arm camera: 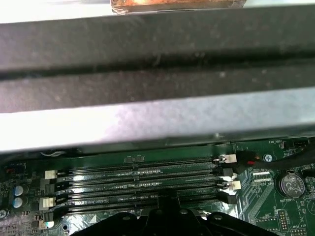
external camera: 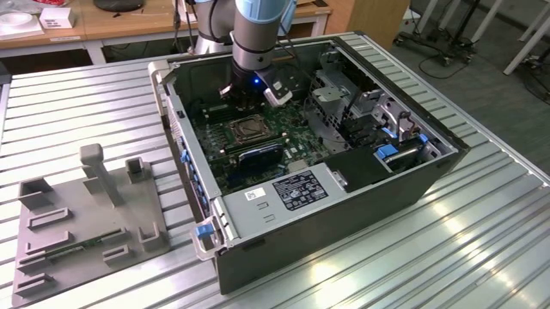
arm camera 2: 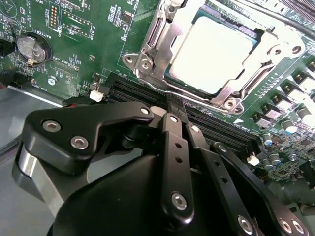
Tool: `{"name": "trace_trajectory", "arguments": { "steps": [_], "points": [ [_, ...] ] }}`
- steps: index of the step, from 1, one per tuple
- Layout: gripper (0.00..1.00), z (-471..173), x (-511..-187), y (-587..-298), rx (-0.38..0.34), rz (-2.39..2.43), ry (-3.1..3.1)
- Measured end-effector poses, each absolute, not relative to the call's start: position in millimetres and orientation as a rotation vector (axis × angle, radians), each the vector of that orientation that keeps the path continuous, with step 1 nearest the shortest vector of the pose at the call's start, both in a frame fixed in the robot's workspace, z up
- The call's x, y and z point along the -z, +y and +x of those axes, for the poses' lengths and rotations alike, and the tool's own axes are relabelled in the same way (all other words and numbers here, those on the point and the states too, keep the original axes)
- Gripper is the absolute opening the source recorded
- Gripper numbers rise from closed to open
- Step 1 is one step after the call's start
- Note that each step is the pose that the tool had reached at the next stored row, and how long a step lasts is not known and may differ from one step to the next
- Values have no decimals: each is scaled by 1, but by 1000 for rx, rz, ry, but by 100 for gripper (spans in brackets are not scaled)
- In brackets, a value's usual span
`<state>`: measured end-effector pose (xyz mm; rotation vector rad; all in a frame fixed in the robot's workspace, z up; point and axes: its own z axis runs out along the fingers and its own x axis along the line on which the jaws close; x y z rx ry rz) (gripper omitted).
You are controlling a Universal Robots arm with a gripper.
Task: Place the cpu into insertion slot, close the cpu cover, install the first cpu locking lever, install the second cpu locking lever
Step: 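Install the first cpu locking lever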
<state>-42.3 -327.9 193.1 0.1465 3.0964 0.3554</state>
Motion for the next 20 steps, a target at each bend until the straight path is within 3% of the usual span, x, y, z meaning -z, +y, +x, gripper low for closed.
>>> {"name": "trace_trajectory", "arguments": {
  "steps": [20],
  "points": [
    [11, -42, -196, -328, -357, 147, 3096]
  ]
}}
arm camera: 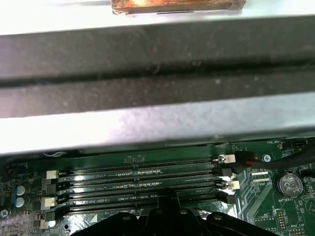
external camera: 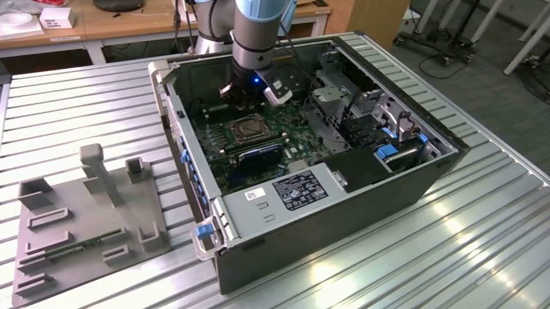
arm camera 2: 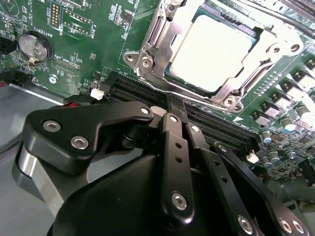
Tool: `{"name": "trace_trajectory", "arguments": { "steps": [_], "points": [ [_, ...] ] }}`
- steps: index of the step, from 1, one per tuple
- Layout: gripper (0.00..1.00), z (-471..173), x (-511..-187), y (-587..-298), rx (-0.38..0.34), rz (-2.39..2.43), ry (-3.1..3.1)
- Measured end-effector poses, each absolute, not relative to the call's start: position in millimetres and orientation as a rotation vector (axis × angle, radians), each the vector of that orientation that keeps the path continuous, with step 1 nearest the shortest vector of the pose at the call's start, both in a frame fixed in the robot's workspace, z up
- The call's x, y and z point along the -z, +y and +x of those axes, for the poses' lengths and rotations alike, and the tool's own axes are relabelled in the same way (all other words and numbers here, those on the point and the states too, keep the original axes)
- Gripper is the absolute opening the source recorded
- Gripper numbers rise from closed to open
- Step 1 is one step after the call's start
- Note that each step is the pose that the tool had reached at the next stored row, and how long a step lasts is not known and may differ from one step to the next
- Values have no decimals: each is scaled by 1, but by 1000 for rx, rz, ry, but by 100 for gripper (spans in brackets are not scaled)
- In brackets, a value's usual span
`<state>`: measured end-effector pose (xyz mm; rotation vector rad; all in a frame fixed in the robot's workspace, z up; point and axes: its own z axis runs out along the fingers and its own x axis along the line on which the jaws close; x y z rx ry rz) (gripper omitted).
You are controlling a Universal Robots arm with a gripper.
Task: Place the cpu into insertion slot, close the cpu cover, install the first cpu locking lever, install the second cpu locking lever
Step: 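Install the first cpu locking lever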
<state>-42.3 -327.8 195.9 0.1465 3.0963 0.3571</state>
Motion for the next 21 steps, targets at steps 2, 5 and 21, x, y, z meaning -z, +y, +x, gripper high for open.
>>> {"name": "trace_trajectory", "arguments": {
  "steps": [2, 5, 21],
  "points": [
    [11, -42, -198, -328, -357, 147, 3096],
    [11, -42, -202, -328, -358, 147, 3096],
    [11, -50, -206, -328, -357, 146, 3096]
  ]
}}
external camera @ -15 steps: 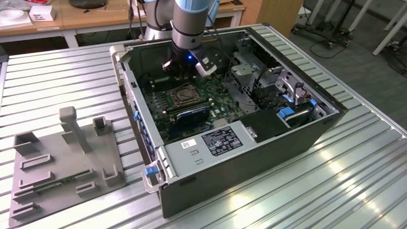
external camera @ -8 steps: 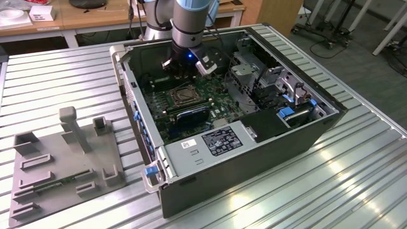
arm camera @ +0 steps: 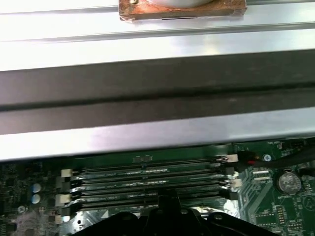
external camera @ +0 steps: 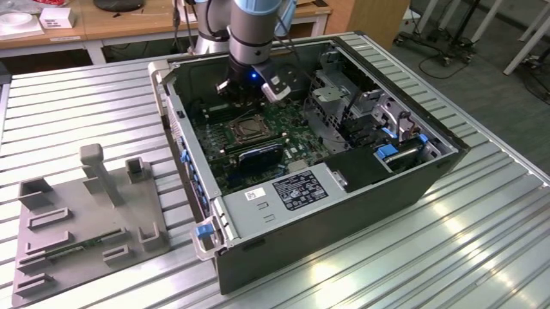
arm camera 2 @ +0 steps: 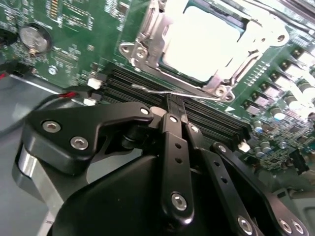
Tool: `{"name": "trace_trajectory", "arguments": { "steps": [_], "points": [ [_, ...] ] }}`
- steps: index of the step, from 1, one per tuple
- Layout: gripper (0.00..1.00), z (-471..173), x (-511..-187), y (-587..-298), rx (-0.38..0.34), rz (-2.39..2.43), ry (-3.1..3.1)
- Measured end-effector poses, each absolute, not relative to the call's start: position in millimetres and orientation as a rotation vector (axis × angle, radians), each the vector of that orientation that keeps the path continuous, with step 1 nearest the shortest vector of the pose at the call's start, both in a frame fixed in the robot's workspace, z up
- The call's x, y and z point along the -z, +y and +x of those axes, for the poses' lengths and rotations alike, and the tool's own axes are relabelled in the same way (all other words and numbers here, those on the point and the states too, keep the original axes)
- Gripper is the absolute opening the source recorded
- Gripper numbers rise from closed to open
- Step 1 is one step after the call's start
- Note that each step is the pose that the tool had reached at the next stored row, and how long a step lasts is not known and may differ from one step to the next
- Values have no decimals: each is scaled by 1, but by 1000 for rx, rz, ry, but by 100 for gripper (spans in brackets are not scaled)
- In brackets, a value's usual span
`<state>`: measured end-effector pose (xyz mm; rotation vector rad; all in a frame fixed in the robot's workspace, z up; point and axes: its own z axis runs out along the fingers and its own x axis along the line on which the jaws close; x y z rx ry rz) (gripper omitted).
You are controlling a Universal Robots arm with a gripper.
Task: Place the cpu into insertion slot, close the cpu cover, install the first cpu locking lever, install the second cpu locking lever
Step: 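Install the first cpu locking lever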
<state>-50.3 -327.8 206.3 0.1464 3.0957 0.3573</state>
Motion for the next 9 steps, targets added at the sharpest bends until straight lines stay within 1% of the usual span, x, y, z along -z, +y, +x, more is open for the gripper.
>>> {"name": "trace_trajectory", "arguments": {
  "steps": [9],
  "points": [
    [11, -54, -209, -328, -358, 146, 3095]
  ]
}}
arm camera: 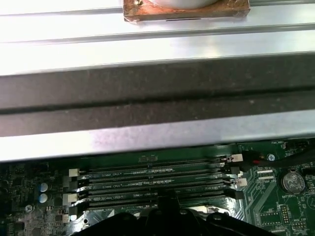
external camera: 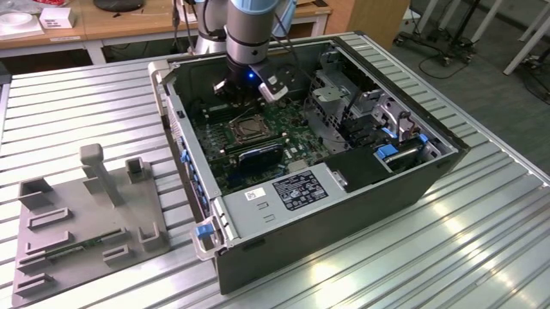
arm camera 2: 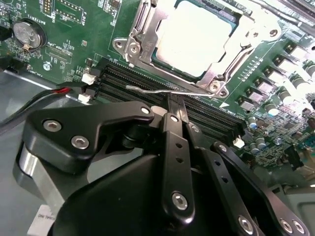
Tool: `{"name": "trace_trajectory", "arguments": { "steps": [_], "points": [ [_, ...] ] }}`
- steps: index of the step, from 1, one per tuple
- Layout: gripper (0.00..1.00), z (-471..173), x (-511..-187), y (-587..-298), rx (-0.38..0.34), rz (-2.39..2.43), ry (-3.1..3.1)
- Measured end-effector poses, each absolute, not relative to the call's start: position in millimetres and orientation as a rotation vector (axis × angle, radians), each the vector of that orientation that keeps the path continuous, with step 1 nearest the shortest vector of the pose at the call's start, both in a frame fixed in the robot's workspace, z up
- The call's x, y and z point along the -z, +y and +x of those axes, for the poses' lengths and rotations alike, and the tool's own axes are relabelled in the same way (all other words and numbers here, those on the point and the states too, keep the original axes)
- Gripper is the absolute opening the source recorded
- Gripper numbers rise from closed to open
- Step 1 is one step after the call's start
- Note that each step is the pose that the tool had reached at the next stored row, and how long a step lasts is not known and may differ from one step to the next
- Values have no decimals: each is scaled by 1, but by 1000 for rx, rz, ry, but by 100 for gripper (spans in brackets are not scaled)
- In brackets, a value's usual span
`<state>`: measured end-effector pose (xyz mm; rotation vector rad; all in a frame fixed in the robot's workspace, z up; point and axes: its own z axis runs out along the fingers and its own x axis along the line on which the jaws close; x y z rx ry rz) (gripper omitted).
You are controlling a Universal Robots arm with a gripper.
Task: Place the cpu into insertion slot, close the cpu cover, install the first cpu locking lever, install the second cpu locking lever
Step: 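Install the first cpu locking lever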
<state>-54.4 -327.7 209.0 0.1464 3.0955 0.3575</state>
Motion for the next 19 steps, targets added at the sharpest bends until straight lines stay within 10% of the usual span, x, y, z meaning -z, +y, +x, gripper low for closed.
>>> {"name": "trace_trajectory", "arguments": {
  "steps": [19],
  "points": [
    [11, -52, -219, -328, -359, 147, 3095]
  ]
}}
